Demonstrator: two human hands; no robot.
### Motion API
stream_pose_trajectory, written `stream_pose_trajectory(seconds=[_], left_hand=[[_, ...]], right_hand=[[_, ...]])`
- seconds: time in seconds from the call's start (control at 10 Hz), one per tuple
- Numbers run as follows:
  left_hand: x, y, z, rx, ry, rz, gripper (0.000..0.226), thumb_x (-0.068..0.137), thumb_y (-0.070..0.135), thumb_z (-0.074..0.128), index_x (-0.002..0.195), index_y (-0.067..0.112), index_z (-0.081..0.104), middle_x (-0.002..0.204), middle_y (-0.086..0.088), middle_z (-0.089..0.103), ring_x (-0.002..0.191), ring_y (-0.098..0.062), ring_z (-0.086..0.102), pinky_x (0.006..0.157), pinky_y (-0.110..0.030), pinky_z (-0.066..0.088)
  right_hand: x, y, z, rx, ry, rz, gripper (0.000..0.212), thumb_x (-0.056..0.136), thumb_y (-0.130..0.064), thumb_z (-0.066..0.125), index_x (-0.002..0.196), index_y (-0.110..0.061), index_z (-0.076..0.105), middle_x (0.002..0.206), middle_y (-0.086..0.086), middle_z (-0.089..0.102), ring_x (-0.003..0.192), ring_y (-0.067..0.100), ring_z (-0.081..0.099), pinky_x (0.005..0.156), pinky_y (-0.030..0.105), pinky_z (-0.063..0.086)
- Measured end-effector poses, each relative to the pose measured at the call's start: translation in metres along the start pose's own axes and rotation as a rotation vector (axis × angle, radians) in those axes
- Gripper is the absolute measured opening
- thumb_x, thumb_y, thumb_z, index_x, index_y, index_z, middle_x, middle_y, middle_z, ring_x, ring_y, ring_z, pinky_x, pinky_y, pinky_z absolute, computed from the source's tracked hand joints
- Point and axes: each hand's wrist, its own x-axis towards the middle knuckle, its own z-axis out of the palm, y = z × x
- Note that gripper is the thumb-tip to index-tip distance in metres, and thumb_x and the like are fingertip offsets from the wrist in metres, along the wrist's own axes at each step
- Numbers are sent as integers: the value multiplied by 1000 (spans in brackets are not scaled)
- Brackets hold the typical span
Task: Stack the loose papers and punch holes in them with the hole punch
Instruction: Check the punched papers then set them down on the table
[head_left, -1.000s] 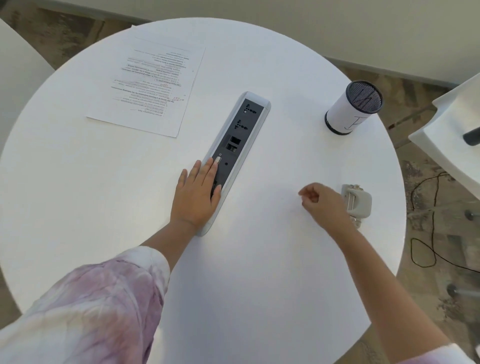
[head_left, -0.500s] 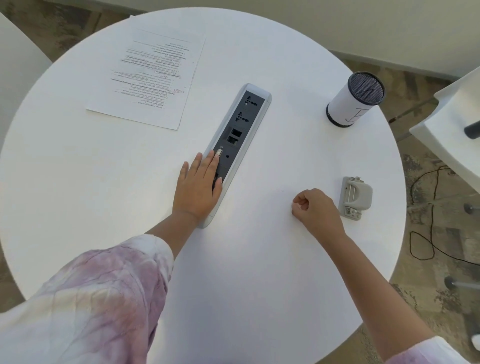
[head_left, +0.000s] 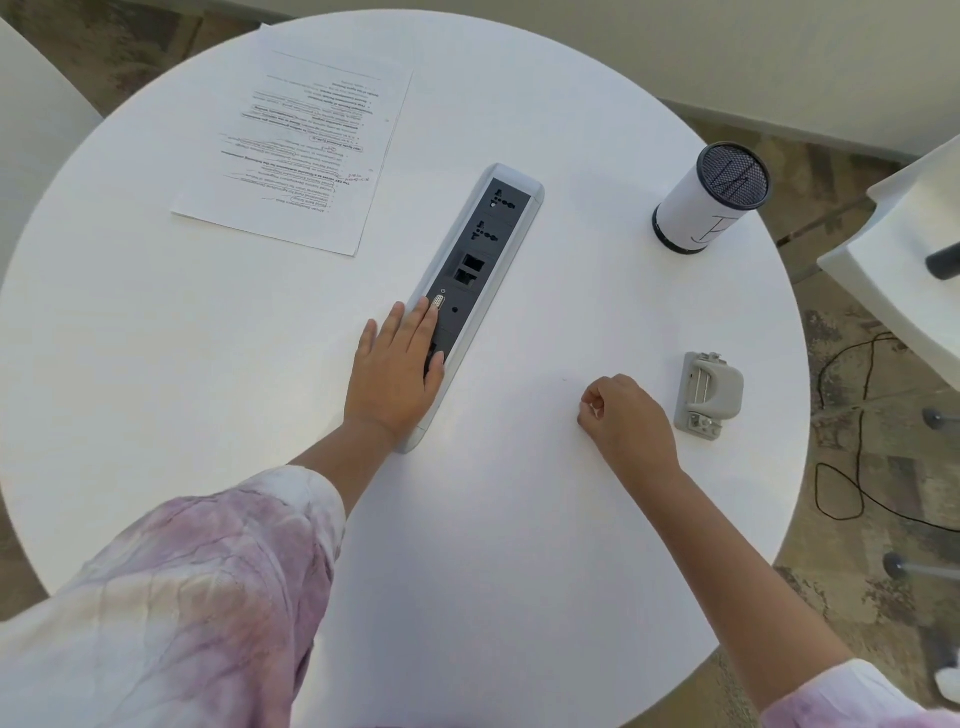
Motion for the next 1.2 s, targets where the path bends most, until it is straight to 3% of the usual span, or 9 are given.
stream_pose_trajectory(seconds=[0.3,0.5,0.6,0.7,0.8,0.9,1.0,1.2], left_hand=[[-1,1,0,-9,10,1,52,97,29,34,146,17,24,155,2,23,144,-22,17,118,-42,9],[0,1,0,3,6,3,52,97,29,33,146,17,24,155,3,23,144,-22,17,118,-42,9],[-1,-1,0,-7,24,7,51,97,28,36,146,16,26,154,1,26,144,-23,20,117,-43,11],[1,-1,2,-17,31,11,51,96,27,38,145,15,28,154,1,27,143,-24,21,117,-44,13],[1,0,3,-15,31,13,51,96,27,38,145,15,28,154,1,28,143,-24,22,117,-44,13],[0,1,2,-16,27,9,51,96,27,37,145,16,28,154,1,27,143,-24,21,117,-44,12],[-1,0,3,-19,26,9,51,96,27,38,145,16,28,154,1,28,143,-23,21,117,-44,13],[0,0,1,-4,18,8,53,94,32,29,145,16,29,153,1,29,142,-24,23,116,-44,14]], right_hand=[[7,-6,3,-110,-46,24,13,87,-10,47,91,-4,58,92,11,55,82,28,54,65,31,37],[20,13,-6,473,-86,254,15,85,-13,52,70,-14,55,63,-1,52,53,4,49,46,16,35],[26,21,-12,875,-87,440,27,89,-8,48,62,-12,49,60,2,46,50,6,47,47,10,39],[36,24,-27,1134,-47,554,28,91,-6,48,64,-13,50,57,0,47,52,8,45,50,17,44],[52,21,-54,1281,70,590,25,91,-6,49,67,-14,50,40,-9,51,38,1,47,43,14,44],[75,20,-90,1325,157,541,25,92,-6,47,68,-14,48,45,-6,50,38,2,45,44,14,43],[102,23,-125,1198,212,493,25,90,-8,47,66,-14,45,60,0,41,48,5,40,45,14,42],[157,36,-174,895,320,496,25,86,-14,51,62,-16,50,60,1,41,49,8,37,44,16,39]])
